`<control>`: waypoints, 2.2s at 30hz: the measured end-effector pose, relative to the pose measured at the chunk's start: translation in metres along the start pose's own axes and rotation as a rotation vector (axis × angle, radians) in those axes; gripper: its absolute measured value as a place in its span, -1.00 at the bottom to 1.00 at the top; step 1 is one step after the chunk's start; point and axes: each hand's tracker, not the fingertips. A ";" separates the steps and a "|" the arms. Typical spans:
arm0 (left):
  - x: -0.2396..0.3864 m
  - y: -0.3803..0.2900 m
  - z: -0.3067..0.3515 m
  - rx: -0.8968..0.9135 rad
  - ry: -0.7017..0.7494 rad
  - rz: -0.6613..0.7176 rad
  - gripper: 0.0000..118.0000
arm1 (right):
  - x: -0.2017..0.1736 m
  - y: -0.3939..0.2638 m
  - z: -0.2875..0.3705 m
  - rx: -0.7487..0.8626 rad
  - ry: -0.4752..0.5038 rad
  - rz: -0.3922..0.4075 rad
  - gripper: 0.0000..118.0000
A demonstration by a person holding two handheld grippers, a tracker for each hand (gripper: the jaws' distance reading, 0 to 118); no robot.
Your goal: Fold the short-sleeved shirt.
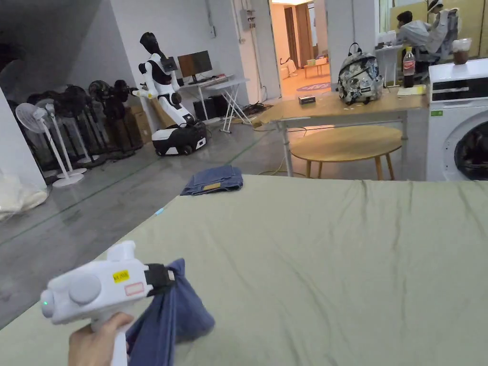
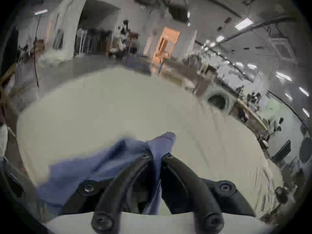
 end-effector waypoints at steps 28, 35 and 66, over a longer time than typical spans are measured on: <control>0.450 -0.423 -0.046 -0.690 -0.943 -0.291 -0.82 | 0.079 -0.007 0.118 0.079 -0.330 -0.074 -1.00; 0.418 -0.351 0.017 -0.386 -0.985 -0.386 -0.11 | 0.084 -0.008 0.122 0.075 -0.341 -0.076 -1.00; 0.140 -0.158 0.063 -0.158 -0.210 -0.244 -0.65 | 0.034 0.003 0.089 0.078 -0.130 0.050 -1.00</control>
